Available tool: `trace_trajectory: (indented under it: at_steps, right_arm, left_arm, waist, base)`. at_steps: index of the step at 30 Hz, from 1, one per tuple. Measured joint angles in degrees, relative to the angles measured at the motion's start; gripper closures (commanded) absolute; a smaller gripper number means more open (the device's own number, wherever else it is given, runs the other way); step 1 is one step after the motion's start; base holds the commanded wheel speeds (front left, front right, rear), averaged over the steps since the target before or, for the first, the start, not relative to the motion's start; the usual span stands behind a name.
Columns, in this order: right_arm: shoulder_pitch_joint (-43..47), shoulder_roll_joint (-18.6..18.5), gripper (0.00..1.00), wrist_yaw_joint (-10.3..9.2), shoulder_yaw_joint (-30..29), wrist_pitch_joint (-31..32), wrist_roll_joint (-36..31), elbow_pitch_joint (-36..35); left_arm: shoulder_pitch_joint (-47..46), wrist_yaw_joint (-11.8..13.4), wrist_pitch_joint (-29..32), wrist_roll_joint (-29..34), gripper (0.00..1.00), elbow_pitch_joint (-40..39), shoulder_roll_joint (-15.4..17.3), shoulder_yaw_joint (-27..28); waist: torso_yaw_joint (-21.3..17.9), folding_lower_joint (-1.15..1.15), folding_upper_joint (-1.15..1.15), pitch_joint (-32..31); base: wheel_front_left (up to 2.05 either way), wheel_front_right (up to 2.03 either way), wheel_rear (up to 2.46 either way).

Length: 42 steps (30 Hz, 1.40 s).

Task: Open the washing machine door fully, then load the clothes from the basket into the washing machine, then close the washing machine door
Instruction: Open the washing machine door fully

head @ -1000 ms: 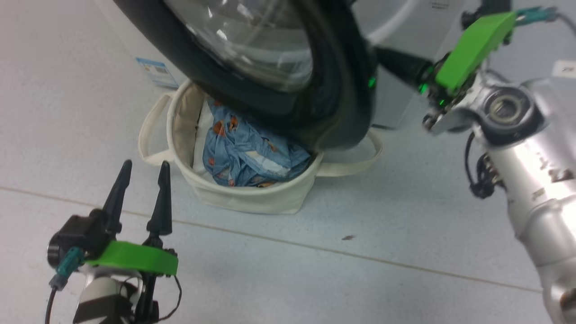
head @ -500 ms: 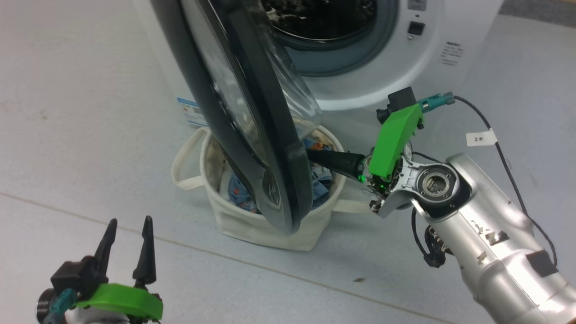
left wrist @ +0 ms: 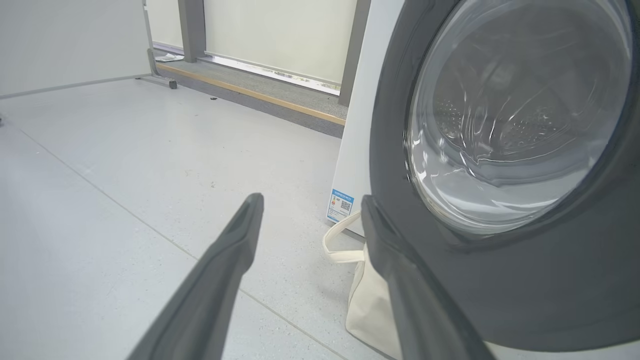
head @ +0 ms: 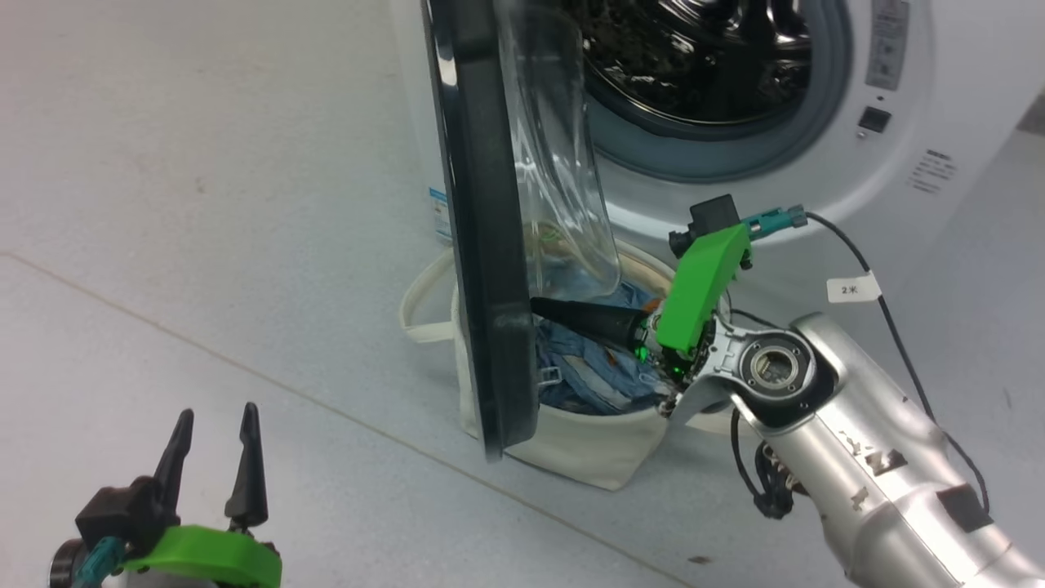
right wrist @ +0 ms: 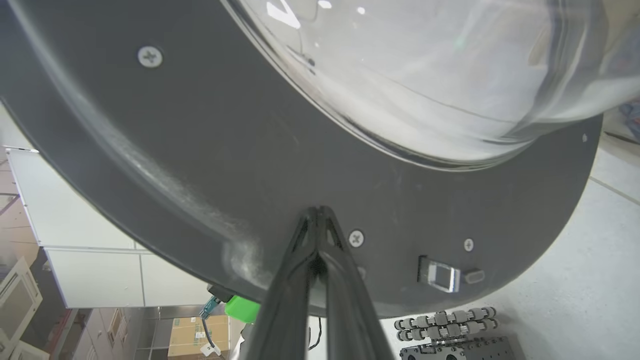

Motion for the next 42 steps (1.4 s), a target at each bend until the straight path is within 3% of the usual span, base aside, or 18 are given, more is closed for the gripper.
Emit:
trace_trajectory:
  at_steps: [12, 27, 37, 39, 40, 42]
  right_arm:
    - [3.4, 2.5, 1.00, 0.00, 0.4, -1.9, 1.3, -0.5]
    - [1.5, 3.2, 1.00, 0.00, 0.7, -6.6, -0.9, 1.1]
    - [6.3, -0.8, 1.00, 0.00, -0.4, -13.6, -3.0, -4.5]
    - [7.2, -2.0, 0.16, 0.00, -0.7, -15.5, -4.2, -5.9]
    - [7.5, -2.8, 0.00, 0.00, -0.7, -16.7, -5.2, -6.7]
    - [8.0, -4.6, 0.00, 0.00, -1.1, -20.0, -7.5, -8.5]
  left_arm:
    - [2.7, 0.1, 0.0, 0.2, 0.00, -0.9, 0.0, 2.3]
    - [3.2, 0.6, 0.0, -0.4, 0.00, -3.4, 0.0, 2.1]
    - [3.1, 0.5, 0.0, -0.2, 0.00, -1.5, 0.0, 0.7]
    - [3.0, 0.4, 0.0, -0.2, 0.00, -1.5, 0.0, 0.7]
    - [3.0, 0.4, 0.0, -0.2, 0.00, -1.5, 0.0, 0.7]
    - [2.7, 0.4, 0.0, -0.2, 0.00, -1.5, 0.0, 0.7]
  waist:
    - [6.2, -0.01, 0.00, -2.6]
    - [6.7, 0.01, 0.00, -1.6]
    - [4.4, 0.00, 0.00, -2.9]
    - [3.2, 0.01, 0.00, -2.7]
    - [2.5, 0.01, 0.00, -2.5]
    - [1.3, 0.01, 0.00, -2.4]
  base:
    - [0.00, 0.00, 0.00]
    - [0.00, 0.00, 0.00]
    - [0.00, 0.00, 0.00]
    - [0.00, 0.00, 0.00]
    - [0.00, 0.00, 0.00]
    - [0.00, 0.00, 0.00]
